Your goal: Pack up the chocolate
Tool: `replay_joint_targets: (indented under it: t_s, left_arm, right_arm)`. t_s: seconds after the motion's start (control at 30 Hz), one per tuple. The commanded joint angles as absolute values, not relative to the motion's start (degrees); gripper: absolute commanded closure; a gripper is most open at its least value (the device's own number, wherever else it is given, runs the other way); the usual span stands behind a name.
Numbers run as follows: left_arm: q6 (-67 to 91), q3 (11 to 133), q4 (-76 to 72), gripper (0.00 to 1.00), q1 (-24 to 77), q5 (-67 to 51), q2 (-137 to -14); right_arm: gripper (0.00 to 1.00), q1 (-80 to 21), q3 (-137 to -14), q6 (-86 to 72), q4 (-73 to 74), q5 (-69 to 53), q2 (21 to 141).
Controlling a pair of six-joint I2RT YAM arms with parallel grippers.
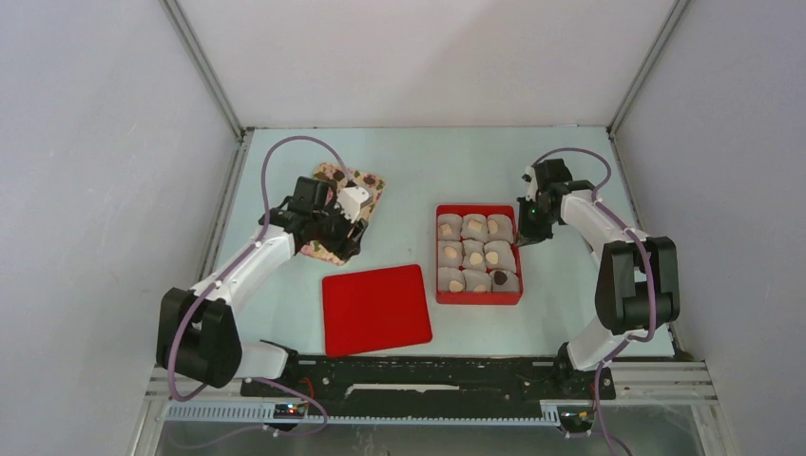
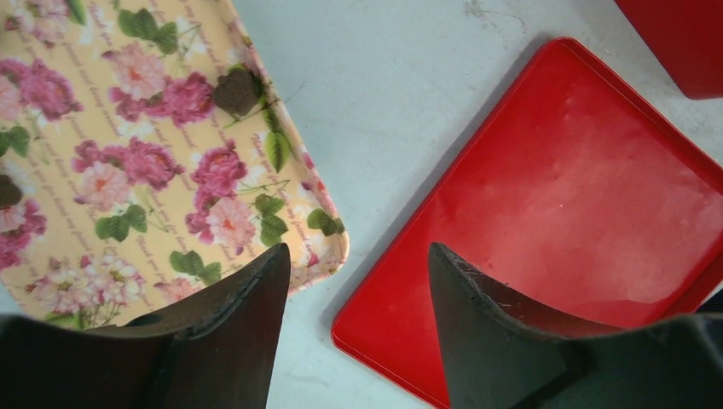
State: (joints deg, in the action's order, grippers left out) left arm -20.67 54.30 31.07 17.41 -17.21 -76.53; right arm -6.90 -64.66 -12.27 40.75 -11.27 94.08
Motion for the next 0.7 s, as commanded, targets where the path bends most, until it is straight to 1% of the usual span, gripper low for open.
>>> replay_joint_targets:
  t_s: [0.0,0.07,0.1,0.2,0.33,0.53,0.67]
  left_arm:
    - [-28.51,55.47,37.20,0.35,17.59,-22.97,-77.79]
    - [-33.42,56.71,41.33,0.36,17.81,-25.07,-79.22]
    - [-36.12,57.09,42.78,0.37,17.96,-25.36,-79.86]
    - [-40.64,57.32,44.78,0.40,18.92,-24.95,-81.60]
    - [-41.68,58.11,43.70,0.49,22.19,-20.35,-85.90]
    - [-37.15,60.27,38.24,0.59,25.39,-12.45,-91.97]
    - [-36.00,61.78,36.84,0.67,26.08,-10.73,-94.72]
  right_arm:
    - [0.87,-6.71,-65.65,-12.50,39.96,-15.10,92.72]
    - [0.75,-6.20,-65.76,-10.88,39.47,-16.96,90.61]
    - [0.71,-5.72,-65.95,-10.29,39.54,-17.77,89.37]
    - [0.63,-4.02,-66.58,-8.61,40.71,-19.69,85.98]
    - [0.60,-1.76,-66.49,-7.06,42.72,-20.36,82.63]
    - [0.60,1.62,-66.18,-5.80,41.27,-19.86,80.22]
    - [0.60,2.14,-66.16,-5.36,41.14,-20.25,80.13]
